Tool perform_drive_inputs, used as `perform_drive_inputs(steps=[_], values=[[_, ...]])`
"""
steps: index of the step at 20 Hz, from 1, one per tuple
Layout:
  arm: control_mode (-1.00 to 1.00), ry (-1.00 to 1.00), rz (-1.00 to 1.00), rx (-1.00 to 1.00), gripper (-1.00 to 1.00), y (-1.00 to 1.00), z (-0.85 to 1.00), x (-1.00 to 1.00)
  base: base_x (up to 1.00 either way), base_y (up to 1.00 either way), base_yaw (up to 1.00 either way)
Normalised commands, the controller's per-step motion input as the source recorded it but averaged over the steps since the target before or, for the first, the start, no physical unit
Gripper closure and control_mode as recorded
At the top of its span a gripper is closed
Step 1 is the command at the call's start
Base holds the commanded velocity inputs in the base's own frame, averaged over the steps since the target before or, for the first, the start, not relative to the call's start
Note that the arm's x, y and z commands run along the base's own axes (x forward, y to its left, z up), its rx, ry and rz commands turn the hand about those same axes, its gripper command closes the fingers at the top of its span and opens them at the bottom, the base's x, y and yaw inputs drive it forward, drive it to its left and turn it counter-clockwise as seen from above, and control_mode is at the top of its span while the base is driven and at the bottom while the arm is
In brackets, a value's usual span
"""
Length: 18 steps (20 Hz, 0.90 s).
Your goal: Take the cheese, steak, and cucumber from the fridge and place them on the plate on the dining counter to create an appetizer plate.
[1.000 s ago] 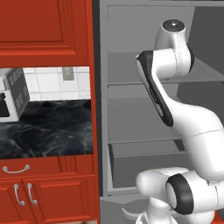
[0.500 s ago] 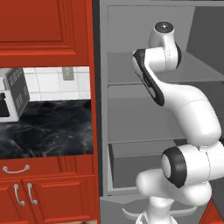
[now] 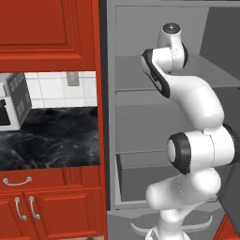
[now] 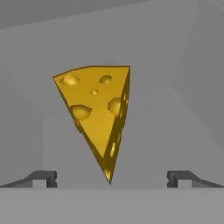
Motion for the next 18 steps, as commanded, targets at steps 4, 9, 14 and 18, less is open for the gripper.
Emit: perform_drive_inputs(steps=[4,9,14,18], values=[[-1.0,0.02,0.0,0.0,-1.0,-0.11,-0.33,0.67,0.0,0.0,0.0],[-1.0,0.03,0.0,0.0,-1.0,0.0,-0.34,0.68,0.0,0.0,0.0],[-1.0,0.01,0.0,0.0,-1.0,0.0,-0.22,0.57,0.0,0.0,0.0],[-1.0,0.0,0.0,-0.01,1.0,0.0,-0.25,0.37,0.0,0.0,0.0]])
